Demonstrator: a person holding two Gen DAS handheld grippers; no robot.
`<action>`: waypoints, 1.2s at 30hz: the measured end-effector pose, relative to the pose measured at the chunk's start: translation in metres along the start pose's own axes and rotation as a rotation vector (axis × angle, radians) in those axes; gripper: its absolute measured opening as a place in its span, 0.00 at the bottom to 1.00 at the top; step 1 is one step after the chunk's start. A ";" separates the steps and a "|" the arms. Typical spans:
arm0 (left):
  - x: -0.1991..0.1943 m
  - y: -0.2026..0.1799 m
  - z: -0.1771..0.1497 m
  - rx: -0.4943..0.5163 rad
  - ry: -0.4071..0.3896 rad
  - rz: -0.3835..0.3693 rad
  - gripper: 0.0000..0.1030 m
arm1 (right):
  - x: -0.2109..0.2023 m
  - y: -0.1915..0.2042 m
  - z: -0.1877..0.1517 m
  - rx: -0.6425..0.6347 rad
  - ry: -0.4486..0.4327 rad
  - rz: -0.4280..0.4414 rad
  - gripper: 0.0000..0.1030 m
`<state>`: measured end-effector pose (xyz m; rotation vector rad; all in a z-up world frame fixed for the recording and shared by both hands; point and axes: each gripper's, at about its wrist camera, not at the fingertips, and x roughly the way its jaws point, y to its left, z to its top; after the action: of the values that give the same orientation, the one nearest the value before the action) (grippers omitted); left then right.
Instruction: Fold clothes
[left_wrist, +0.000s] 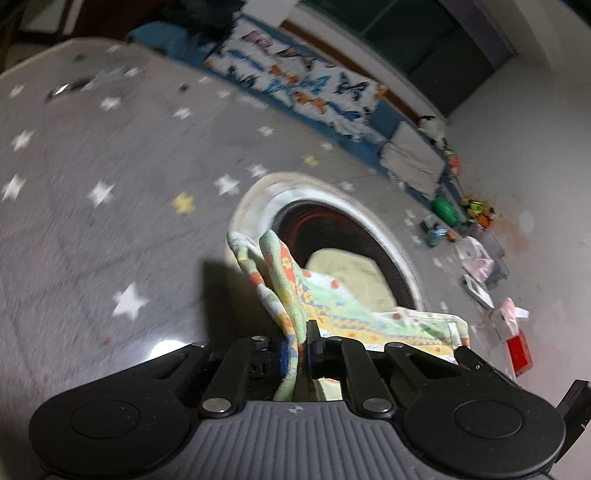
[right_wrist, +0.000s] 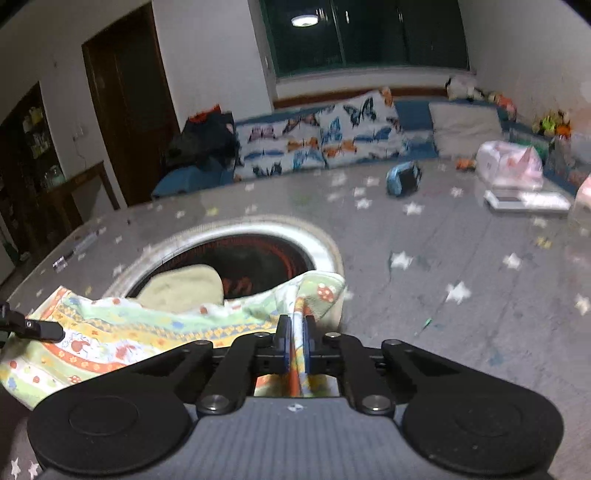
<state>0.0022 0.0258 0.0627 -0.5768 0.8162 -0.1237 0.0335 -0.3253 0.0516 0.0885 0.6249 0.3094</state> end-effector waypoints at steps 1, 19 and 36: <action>-0.001 -0.007 0.003 0.019 -0.006 -0.005 0.09 | -0.006 0.000 0.003 -0.006 -0.016 -0.013 0.01; 0.012 -0.008 0.004 0.038 0.010 0.037 0.09 | 0.013 -0.041 -0.014 0.176 0.081 0.030 0.42; 0.006 -0.015 0.006 0.080 0.009 -0.008 0.09 | 0.009 0.010 -0.005 -0.021 0.013 -0.026 0.07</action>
<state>0.0124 0.0140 0.0706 -0.5041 0.8146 -0.1659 0.0345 -0.3130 0.0443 0.0579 0.6349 0.2912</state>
